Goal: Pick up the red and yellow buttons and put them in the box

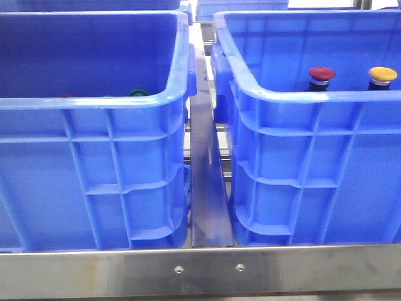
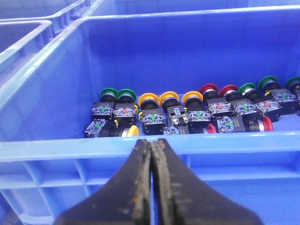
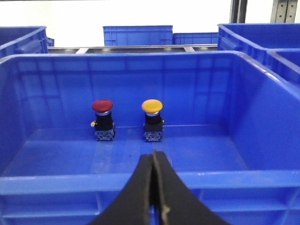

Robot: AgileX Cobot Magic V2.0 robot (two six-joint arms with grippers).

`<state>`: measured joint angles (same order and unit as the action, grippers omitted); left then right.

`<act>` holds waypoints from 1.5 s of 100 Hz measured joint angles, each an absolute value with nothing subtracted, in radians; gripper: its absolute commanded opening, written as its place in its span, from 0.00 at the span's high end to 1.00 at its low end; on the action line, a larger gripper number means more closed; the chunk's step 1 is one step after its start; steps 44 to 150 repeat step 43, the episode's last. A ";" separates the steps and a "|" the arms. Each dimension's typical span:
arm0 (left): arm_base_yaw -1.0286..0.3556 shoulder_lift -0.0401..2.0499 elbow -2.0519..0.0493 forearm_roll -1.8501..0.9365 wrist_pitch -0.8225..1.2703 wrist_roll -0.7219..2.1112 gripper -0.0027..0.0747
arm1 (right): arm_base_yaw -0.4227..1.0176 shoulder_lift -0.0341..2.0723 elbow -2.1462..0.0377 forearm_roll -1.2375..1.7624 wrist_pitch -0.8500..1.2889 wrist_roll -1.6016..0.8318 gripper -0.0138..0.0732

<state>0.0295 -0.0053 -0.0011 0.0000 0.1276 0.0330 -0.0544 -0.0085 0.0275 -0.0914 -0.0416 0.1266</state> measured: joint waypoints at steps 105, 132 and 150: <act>0.030 -0.005 -0.001 0.000 0.128 0.033 0.99 | -0.054 -0.008 0.028 -0.091 -0.035 0.129 0.92; 0.030 -0.005 -0.001 0.000 0.128 0.033 0.99 | -0.054 -0.008 0.028 -0.091 -0.035 0.129 0.92; 0.030 -0.005 -0.001 0.000 0.128 0.033 0.99 | -0.054 -0.008 0.028 -0.091 -0.035 0.129 0.92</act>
